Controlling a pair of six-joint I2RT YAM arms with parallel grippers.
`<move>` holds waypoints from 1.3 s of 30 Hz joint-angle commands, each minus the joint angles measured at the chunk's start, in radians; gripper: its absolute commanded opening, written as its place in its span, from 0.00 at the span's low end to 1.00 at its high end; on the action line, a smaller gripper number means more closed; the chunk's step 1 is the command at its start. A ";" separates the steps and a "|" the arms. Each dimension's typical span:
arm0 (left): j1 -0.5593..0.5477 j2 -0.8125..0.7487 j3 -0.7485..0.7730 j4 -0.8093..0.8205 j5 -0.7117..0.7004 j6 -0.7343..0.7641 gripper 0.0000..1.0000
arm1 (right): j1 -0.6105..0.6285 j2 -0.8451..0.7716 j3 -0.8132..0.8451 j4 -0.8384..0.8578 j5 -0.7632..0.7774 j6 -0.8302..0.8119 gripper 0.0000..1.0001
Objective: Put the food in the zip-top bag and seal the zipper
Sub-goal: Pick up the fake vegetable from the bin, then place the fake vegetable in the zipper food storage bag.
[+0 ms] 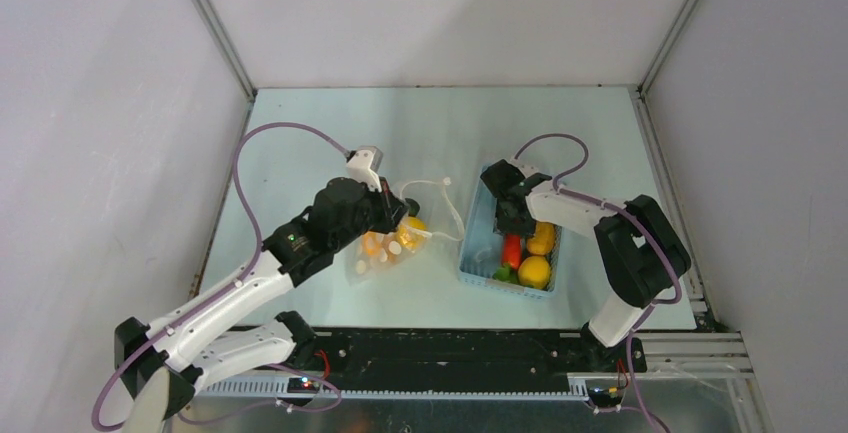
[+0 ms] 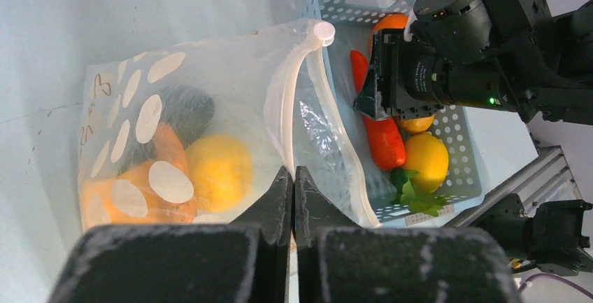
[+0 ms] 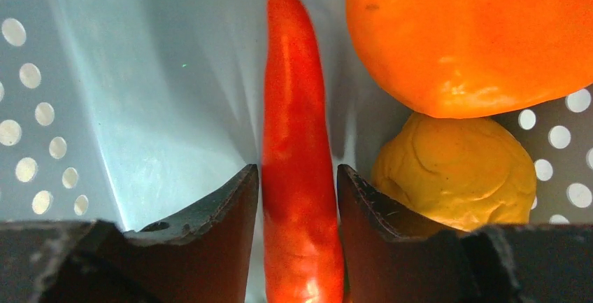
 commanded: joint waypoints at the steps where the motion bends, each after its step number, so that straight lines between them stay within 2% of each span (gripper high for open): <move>1: 0.006 -0.020 -0.012 0.022 -0.006 0.024 0.00 | -0.006 -0.002 0.027 0.013 -0.012 0.030 0.47; 3: 0.006 -0.018 -0.010 0.020 -0.004 0.025 0.00 | -0.005 -0.014 0.020 0.027 -0.018 0.035 0.39; 6: 0.006 -0.020 -0.009 0.018 -0.005 0.027 0.00 | -0.005 -0.039 0.004 0.053 -0.018 0.039 0.21; 12: 0.005 -0.027 -0.010 0.018 -0.008 0.029 0.00 | -0.005 -0.135 -0.015 0.064 0.031 0.034 0.03; 13: 0.005 -0.027 -0.010 0.018 -0.009 0.028 0.00 | -0.004 -0.202 -0.036 0.074 0.058 0.028 0.00; 18: 0.005 -0.026 -0.010 0.020 -0.003 0.024 0.00 | 0.008 -0.405 -0.108 0.177 0.116 -0.006 0.00; 20: 0.004 -0.024 -0.009 0.022 0.002 0.023 0.00 | 0.022 -0.508 -0.157 0.269 0.123 -0.030 0.00; 24: 0.005 -0.012 -0.004 0.025 0.014 0.020 0.00 | 0.125 -0.731 -0.335 0.587 0.172 -0.115 0.00; 25: 0.004 -0.007 -0.002 0.024 0.020 0.019 0.00 | 0.167 -0.756 -0.353 0.717 0.186 -0.134 0.00; 26: 0.004 -0.002 0.000 0.024 0.025 0.020 0.00 | 0.185 -0.791 -0.384 0.771 0.211 -0.176 0.00; 27: 0.005 0.000 0.001 0.025 0.032 0.019 0.00 | 0.215 -0.799 -0.392 0.862 0.225 -0.194 0.00; 33: 0.005 0.013 0.004 0.023 0.042 0.013 0.00 | 0.298 -0.726 -0.401 1.156 0.220 -0.325 0.00; 39: 0.005 0.001 -0.004 0.024 0.045 0.001 0.00 | 0.339 -0.622 -0.401 1.455 0.138 -0.426 0.00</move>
